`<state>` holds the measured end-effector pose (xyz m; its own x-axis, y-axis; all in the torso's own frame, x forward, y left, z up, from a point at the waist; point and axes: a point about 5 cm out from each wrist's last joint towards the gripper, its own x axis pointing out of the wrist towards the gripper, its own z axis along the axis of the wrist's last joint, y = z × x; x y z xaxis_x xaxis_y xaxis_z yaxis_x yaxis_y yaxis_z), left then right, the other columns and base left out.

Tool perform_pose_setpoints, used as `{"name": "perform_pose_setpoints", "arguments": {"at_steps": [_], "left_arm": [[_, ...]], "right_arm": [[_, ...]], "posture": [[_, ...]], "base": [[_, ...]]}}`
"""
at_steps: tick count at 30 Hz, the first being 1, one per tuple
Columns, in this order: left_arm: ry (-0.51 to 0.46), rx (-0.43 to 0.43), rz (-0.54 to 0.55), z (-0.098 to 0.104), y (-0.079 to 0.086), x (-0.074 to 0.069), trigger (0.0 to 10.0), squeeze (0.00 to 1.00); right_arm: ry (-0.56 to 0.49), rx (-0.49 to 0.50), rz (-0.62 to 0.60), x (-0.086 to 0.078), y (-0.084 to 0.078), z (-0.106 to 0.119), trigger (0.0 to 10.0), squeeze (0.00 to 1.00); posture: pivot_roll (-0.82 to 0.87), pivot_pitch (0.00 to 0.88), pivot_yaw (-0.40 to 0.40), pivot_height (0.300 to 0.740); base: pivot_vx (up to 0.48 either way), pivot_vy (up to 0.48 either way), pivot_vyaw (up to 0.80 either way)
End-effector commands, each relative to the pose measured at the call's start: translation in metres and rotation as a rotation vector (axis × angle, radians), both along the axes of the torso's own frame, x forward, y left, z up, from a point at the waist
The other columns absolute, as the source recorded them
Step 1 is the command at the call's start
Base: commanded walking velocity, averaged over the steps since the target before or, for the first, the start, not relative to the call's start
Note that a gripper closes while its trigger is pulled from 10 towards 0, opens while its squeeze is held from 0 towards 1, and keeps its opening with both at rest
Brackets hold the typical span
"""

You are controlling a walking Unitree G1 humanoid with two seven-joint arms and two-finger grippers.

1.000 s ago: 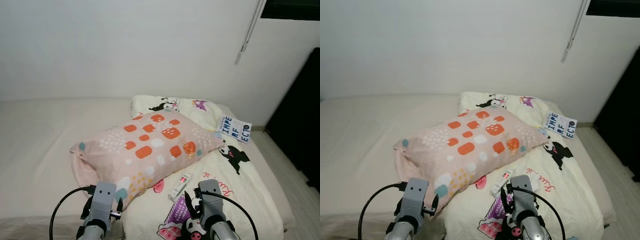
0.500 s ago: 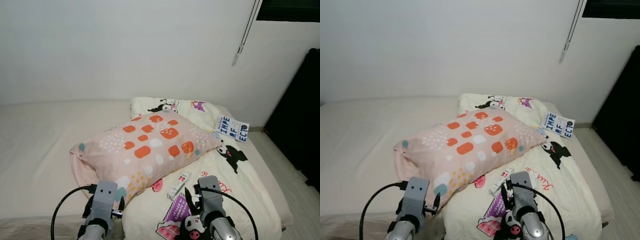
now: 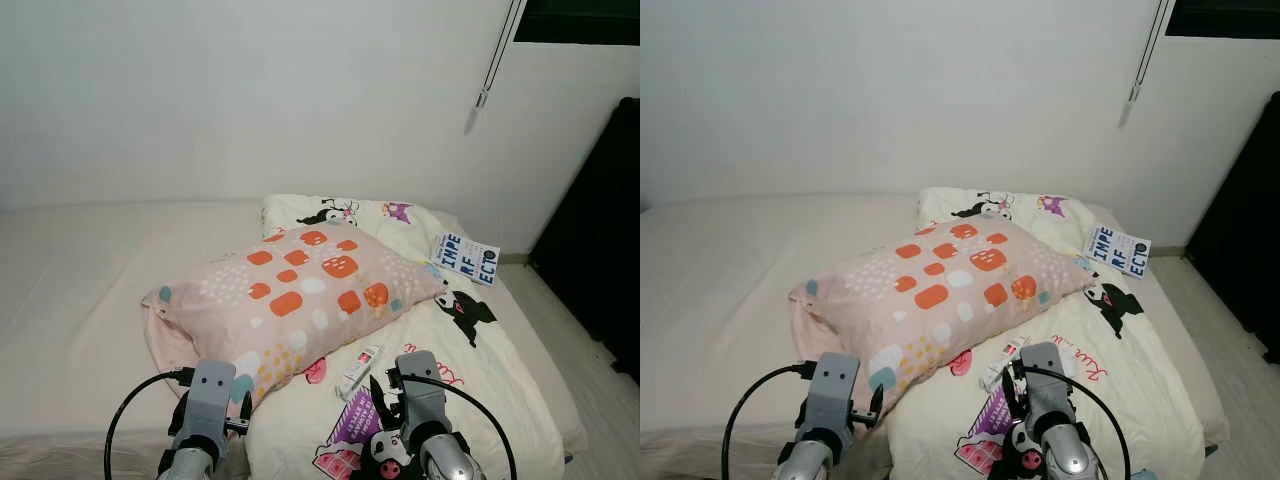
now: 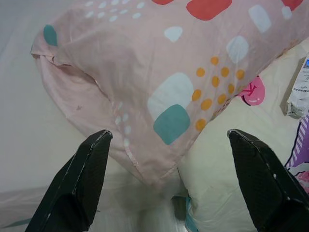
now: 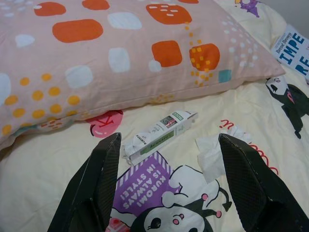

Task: Clean up the room

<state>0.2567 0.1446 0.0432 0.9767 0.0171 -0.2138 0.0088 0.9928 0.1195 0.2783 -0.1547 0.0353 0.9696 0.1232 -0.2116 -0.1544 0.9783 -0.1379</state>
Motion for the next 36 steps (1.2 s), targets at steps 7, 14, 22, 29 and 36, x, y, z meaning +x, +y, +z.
{"name": "perform_pose_setpoints", "arguments": {"at_steps": [7,14,22,29,36], "left_arm": [[-0.017,-0.041,0.001,0.0016,0.0002,-0.0031,10.0,0.00],[-0.019,-0.049,-0.001,0.0013,-0.0003,-0.0040,10.0,0.00],[-0.021,-0.053,0.000,0.0015,-0.0005,-0.0039,10.0,0.00],[-0.023,-0.043,0.035,0.0003,0.0029,-0.0043,10.0,0.00],[-0.021,-0.044,0.042,-0.0002,0.0045,-0.0049,10.0,0.00]], "right_arm": [[0.019,0.000,0.006,-0.0009,-0.0013,-0.0020,10.0,0.00],[0.021,-0.004,0.009,-0.0003,-0.0025,-0.0021,10.0,0.00],[0.020,-0.008,0.015,-0.0003,-0.0021,-0.0016,10.0,0.00],[0.019,-0.013,0.021,0.0000,-0.0022,-0.0009,10.0,0.00],[0.019,-0.015,0.028,0.0008,-0.0011,-0.0005,10.0,0.00]], "posture": [[-0.01,0.100,-0.035,0.740],[-0.01,0.096,-0.037,0.740],[-0.02,0.093,-0.040,0.740],[-0.02,0.096,-0.045,0.740],[-0.02,0.096,-0.049,0.740]], "base": [[0.109,0.000,0.00],[0.438,0.000,0.00],[0.439,0.000,0.00],[0.156,0.000,0.00],[0.000,0.000,0.00]]}}
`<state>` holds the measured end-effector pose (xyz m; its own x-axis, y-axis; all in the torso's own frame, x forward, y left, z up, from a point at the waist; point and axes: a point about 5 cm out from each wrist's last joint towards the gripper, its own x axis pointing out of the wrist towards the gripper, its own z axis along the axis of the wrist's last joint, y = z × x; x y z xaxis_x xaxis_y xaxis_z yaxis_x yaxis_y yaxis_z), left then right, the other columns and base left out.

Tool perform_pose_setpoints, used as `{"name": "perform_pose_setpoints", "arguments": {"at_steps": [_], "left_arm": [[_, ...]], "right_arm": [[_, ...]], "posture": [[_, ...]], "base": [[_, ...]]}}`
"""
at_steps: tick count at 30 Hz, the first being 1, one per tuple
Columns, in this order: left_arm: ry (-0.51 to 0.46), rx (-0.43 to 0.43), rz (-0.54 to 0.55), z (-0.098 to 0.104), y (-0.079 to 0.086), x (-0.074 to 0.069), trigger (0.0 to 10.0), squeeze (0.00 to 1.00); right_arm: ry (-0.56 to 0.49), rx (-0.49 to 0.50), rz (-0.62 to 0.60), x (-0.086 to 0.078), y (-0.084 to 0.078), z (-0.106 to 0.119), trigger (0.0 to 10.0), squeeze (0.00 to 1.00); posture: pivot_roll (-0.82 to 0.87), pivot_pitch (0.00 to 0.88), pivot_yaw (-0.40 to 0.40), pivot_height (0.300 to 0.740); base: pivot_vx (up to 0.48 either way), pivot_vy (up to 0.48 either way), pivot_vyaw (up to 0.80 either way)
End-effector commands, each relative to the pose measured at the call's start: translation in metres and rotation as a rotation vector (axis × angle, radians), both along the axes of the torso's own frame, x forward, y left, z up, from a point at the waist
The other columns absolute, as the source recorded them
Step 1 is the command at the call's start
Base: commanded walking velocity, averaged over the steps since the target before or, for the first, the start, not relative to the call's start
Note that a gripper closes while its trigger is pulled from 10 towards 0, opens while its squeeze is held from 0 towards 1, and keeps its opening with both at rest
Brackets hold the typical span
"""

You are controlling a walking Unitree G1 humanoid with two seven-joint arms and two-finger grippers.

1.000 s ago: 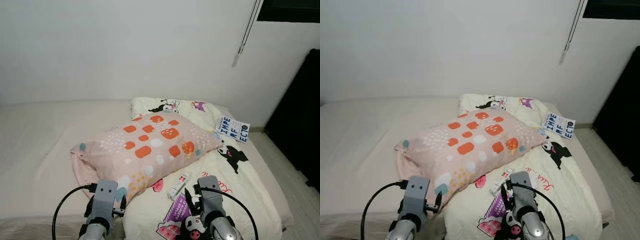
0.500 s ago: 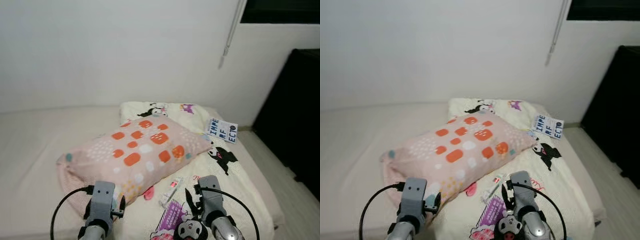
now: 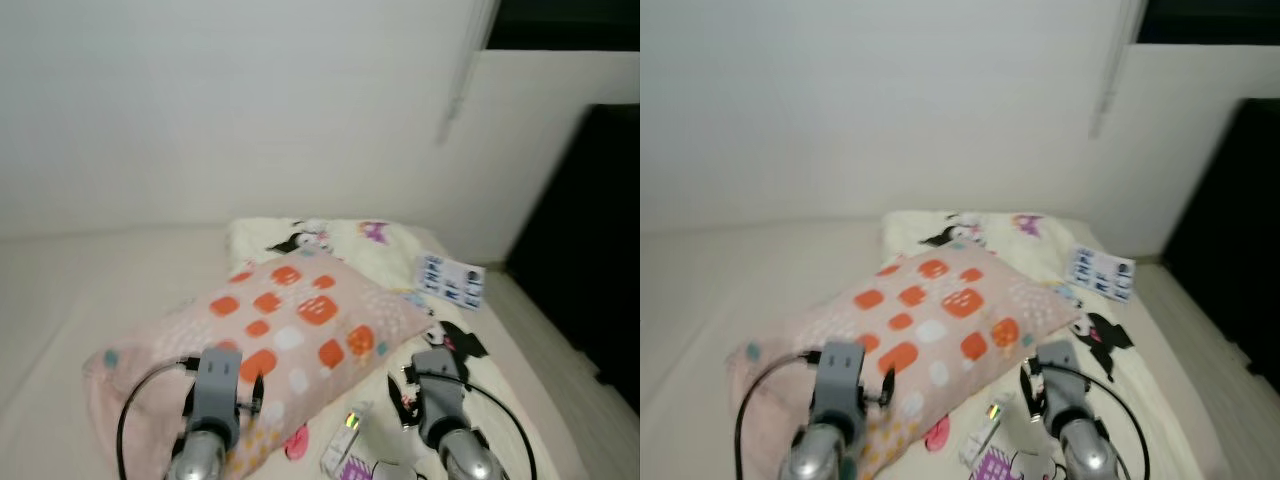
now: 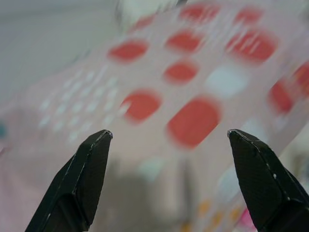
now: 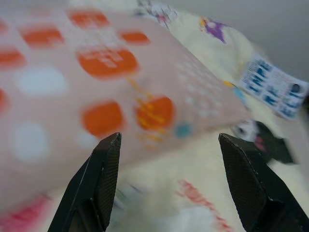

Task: Clean up the room

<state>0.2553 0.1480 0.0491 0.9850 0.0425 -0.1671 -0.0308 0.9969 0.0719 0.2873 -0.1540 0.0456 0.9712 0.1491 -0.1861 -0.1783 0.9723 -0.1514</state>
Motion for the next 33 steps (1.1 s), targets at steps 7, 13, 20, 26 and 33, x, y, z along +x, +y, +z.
{"name": "perform_pose_setpoints", "arguments": {"at_steps": [7,13,20,26,33], "left_arm": [[0.022,0.011,0.008,-0.0059,0.0024,-0.0041,10.0,0.00],[0.023,0.014,-0.011,-0.0055,0.0022,-0.0044,10.0,0.00],[0.042,0.038,-0.049,-0.0066,-0.0001,-0.0020,10.0,0.00],[0.055,0.045,-0.056,-0.0081,-0.0008,-0.0002,10.0,0.00],[0.056,0.051,-0.055,-0.0087,-0.0006,-0.0005,10.0,0.00]], "right_arm": [[0.049,0.001,0.010,-0.0073,0.0009,-0.0106,10.0,0.00],[0.067,0.026,0.007,-0.0080,0.0028,-0.0123,10.0,0.00],[0.109,0.082,-0.020,-0.0121,0.0044,-0.0177,10.0,0.00],[0.126,0.120,-0.021,-0.0140,0.0061,-0.0196,10.0,0.00],[0.127,0.124,-0.019,-0.0140,0.0068,-0.0190,10.0,0.00]], "posture": [[-0.01,0.098,-0.049,0.740],[-0.01,0.099,-0.042,0.740],[-0.01,0.102,-0.031,0.740],[-0.01,0.104,-0.032,0.740],[-0.01,0.102,-0.032,0.740]], "base": [[0.000,0.000,0.00],[0.000,0.000,0.00],[0.000,0.000,0.00],[0.000,0.000,0.00],[0.000,0.000,0.00]]}}
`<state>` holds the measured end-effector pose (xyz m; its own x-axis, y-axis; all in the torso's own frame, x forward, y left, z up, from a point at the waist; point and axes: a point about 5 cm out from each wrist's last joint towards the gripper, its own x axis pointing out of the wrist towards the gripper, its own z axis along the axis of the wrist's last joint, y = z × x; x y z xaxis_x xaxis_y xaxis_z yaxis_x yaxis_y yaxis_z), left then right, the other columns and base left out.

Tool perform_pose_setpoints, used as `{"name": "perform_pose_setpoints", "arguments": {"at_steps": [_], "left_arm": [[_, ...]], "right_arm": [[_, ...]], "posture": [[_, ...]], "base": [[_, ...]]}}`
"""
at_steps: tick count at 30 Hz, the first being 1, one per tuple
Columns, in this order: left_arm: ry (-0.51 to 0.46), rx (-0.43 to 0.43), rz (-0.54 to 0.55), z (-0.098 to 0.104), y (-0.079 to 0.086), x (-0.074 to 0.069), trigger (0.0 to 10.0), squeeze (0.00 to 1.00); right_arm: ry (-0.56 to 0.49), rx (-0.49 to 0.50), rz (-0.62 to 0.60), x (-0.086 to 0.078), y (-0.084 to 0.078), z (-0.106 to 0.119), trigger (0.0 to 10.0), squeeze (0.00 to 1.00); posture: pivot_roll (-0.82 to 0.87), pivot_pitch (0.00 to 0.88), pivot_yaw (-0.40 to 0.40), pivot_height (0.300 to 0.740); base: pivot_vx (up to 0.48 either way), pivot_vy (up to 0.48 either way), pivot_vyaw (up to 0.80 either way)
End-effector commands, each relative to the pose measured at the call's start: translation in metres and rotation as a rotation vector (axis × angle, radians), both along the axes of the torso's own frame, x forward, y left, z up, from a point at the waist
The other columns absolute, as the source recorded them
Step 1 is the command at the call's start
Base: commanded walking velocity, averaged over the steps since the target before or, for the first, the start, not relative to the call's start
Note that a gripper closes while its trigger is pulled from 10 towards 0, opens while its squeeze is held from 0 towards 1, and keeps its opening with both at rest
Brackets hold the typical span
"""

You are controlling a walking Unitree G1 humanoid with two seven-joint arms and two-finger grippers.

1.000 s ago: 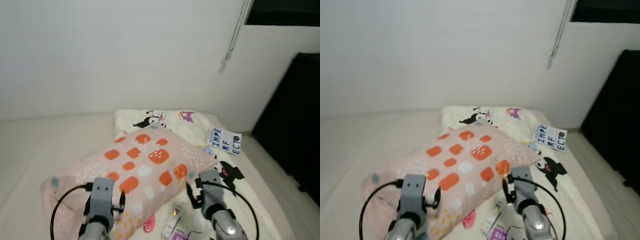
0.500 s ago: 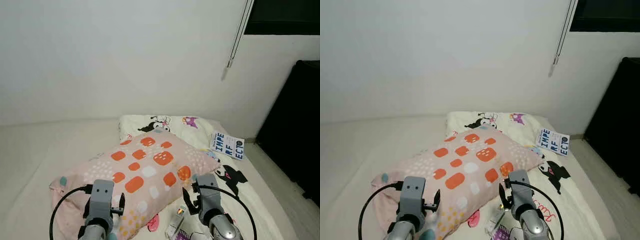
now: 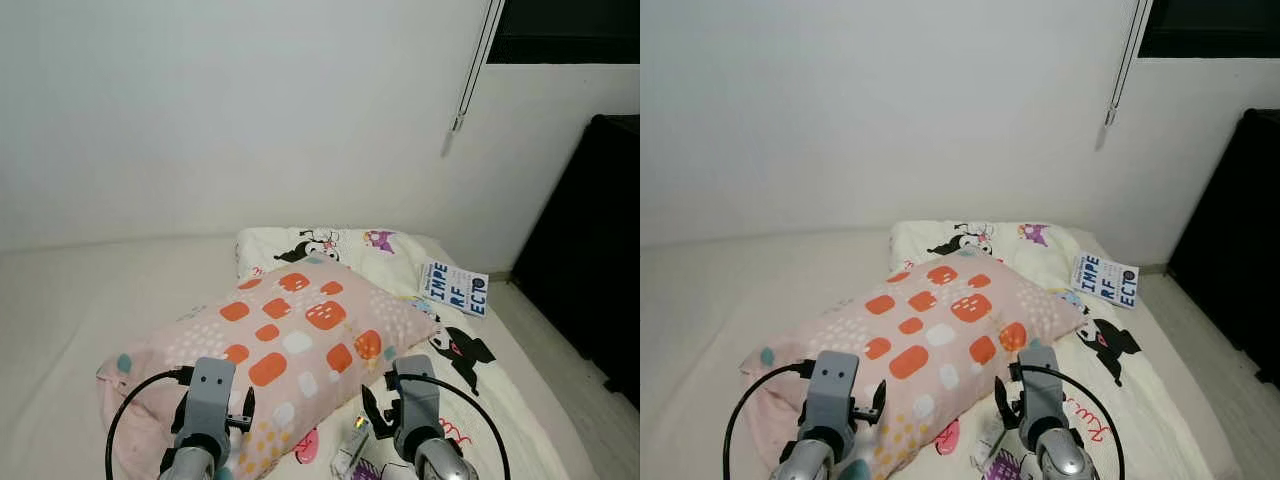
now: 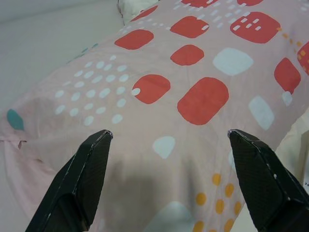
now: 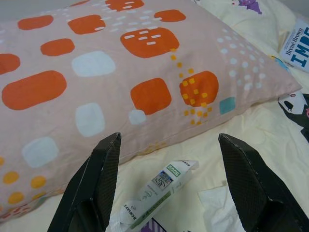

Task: Clean up the room

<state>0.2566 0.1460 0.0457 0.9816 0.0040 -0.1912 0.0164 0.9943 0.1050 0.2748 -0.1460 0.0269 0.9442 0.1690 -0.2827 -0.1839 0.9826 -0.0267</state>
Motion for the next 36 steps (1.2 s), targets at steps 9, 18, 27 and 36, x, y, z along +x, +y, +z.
{"name": "perform_pose_setpoints", "arguments": {"at_steps": [9,18,27,36], "left_arm": [[0.034,0.025,-0.008,-0.0057,0.0018,-0.0019,10.0,0.00],[0.056,0.053,-0.014,-0.0094,0.0071,-0.0041,10.0,0.00],[0.055,0.065,-0.031,-0.0072,0.0060,-0.0035,10.0,0.00],[0.058,0.066,-0.036,-0.0075,0.0027,-0.0052,10.0,0.00]], "right_arm": [[0.015,0.014,-0.006,-0.0023,-0.0020,-0.0003,10.0,0.00],[0.015,0.024,-0.005,-0.0032,0.0025,-0.0005,10.0,0.00],[0.005,0.003,-0.008,-0.0011,0.0050,0.0017,10.0,0.00],[0.026,0.027,-0.012,-0.0004,0.0011,0.0000,10.0,0.00]], "posture": [[-0.02,0.100,-0.036,0.740],[-0.01,0.094,-0.013,0.740],[-0.01,0.115,-0.016,0.740],[0.00,0.110,-0.037,0.740]], "base": [[0.000,0.000,0.00],[0.000,0.000,0.00],[0.000,0.000,0.00],[0.000,0.000,0.00]]}}
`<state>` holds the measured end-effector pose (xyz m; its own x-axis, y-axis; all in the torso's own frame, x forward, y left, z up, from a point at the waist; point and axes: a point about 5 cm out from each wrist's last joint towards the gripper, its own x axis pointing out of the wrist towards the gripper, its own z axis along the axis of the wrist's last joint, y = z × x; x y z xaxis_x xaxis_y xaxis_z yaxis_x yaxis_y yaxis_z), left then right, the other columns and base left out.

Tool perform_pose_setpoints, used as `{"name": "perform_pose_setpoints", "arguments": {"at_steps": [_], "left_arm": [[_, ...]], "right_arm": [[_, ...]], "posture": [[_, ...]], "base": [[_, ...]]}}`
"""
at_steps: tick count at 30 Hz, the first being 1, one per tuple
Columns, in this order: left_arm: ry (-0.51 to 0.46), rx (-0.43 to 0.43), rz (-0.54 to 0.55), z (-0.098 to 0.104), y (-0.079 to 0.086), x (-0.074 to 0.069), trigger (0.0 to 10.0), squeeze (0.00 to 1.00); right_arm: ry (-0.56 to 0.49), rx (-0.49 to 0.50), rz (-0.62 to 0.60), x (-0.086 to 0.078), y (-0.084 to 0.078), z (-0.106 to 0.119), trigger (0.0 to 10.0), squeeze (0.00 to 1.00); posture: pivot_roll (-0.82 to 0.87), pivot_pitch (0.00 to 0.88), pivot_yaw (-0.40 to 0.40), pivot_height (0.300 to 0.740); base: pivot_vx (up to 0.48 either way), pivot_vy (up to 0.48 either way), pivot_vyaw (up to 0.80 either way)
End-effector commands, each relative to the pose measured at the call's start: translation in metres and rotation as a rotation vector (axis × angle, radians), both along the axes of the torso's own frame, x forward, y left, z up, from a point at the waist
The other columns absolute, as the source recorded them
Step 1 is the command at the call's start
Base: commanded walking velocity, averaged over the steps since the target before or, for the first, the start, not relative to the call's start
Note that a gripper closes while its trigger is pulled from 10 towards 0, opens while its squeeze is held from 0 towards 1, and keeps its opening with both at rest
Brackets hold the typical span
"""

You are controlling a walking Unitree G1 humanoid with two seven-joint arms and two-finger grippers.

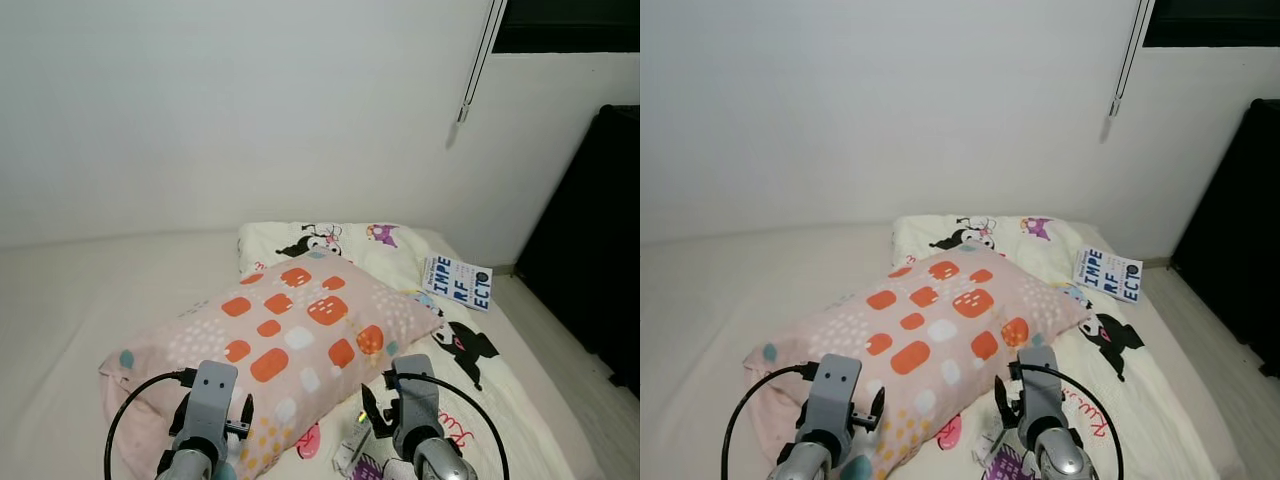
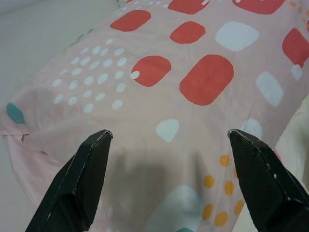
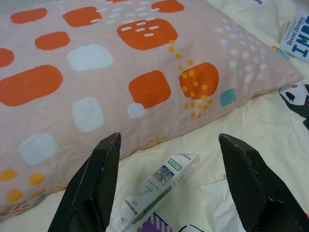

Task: Clean up the room

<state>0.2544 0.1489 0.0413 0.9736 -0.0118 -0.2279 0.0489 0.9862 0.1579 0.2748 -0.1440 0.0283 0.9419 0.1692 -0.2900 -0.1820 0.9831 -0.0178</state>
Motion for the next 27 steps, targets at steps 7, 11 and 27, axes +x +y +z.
{"name": "perform_pose_setpoints", "arguments": {"at_steps": [7,11,27], "left_arm": [[0.031,0.014,-0.026,-0.0039,-0.0025,-0.0016,10.0,0.00],[0.035,0.012,-0.035,-0.0039,-0.0029,-0.0011,10.0,0.00],[0.044,0.019,-0.052,-0.0039,-0.0032,-0.0015,10.0,0.00]], "right_arm": [[0.027,0.029,-0.025,-0.0002,-0.0014,-0.0017,10.0,0.00],[0.024,0.059,-0.041,-0.0033,-0.0001,-0.0010,10.0,0.00],[0.042,0.064,-0.048,-0.0088,-0.0017,-0.0045,10.0,0.00]], "posture": [[-0.01,0.115,-0.020,0.740],[-0.02,0.120,-0.008,0.725],[-0.01,0.132,-0.003,0.665]], "base": [[0.000,0.000,0.00],[0.000,0.000,0.00],[0.000,0.000,0.00]]}}
